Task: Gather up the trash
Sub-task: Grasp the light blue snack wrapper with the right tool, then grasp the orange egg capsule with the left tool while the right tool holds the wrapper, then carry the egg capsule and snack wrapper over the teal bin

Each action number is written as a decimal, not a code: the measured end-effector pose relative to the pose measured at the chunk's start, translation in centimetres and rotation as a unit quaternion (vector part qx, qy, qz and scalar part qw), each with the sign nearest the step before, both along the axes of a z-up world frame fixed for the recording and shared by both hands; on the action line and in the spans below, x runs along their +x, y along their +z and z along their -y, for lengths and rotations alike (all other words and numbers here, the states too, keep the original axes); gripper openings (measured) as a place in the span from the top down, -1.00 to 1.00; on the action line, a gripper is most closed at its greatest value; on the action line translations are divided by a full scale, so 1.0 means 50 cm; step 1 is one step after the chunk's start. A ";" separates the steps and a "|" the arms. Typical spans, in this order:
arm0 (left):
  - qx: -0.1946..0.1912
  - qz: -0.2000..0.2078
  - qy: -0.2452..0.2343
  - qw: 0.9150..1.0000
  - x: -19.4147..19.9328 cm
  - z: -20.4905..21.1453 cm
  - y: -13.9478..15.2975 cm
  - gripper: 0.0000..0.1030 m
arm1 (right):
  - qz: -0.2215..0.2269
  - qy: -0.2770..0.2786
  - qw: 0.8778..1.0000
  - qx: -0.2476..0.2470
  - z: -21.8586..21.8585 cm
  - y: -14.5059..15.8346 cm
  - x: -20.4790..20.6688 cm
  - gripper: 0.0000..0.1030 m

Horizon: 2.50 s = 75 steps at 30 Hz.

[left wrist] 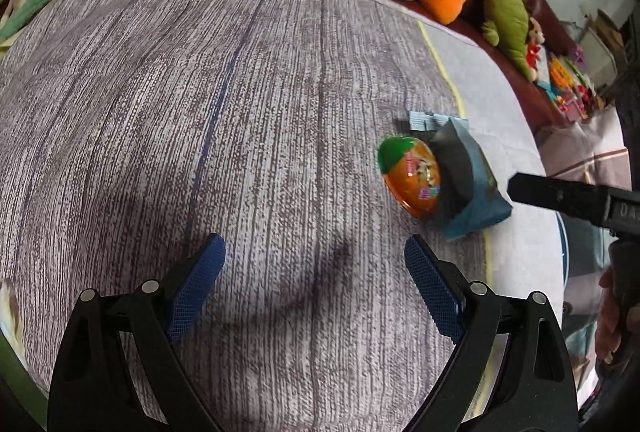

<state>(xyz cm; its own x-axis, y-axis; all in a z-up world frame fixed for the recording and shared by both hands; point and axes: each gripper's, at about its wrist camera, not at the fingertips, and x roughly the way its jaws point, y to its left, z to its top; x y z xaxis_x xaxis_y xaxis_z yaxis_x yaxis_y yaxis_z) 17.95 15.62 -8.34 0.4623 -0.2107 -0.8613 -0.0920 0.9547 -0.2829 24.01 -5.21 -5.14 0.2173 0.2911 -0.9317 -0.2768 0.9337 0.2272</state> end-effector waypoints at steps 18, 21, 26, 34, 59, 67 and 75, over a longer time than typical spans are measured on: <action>0.005 -0.007 -0.015 1.000 0.039 0.044 -0.016 -0.78 | -0.001 0.016 1.000 0.022 0.000 -0.042 0.033 0.36; 0.006 -0.006 -0.022 1.000 0.043 0.066 -0.013 -0.78 | 0.010 -0.001 1.000 0.022 0.034 -0.026 0.031 0.35; 0.009 -0.011 -0.031 0.999 0.057 0.095 -0.015 -0.78 | 0.022 -0.021 0.999 0.024 0.090 -0.004 0.020 0.35; 0.023 -0.012 -0.022 0.999 0.097 0.150 -0.018 -0.78 | 0.033 -0.048 0.998 0.028 0.164 0.007 0.005 0.35; 0.134 -0.004 -0.007 0.991 0.136 0.232 -0.028 -0.10 | 0.031 -0.095 0.994 0.051 0.309 -0.025 -0.016 0.34; 0.109 0.031 -0.046 0.992 0.087 0.299 0.031 -0.10 | 0.034 -0.118 0.991 0.058 0.359 -0.017 -0.049 0.34; 0.097 0.046 -0.097 0.990 0.048 0.404 0.072 -0.10 | 0.052 -0.150 0.985 0.072 0.444 0.014 -0.101 0.34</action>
<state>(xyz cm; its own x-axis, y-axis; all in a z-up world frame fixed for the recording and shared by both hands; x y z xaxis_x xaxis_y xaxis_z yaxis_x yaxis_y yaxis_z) 20.34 -4.60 -4.73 0.5068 -0.1384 -0.8509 0.1159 0.9890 -0.0919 18.99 -27.43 -4.43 0.4057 0.3273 -0.8534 -0.0224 0.9370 0.3487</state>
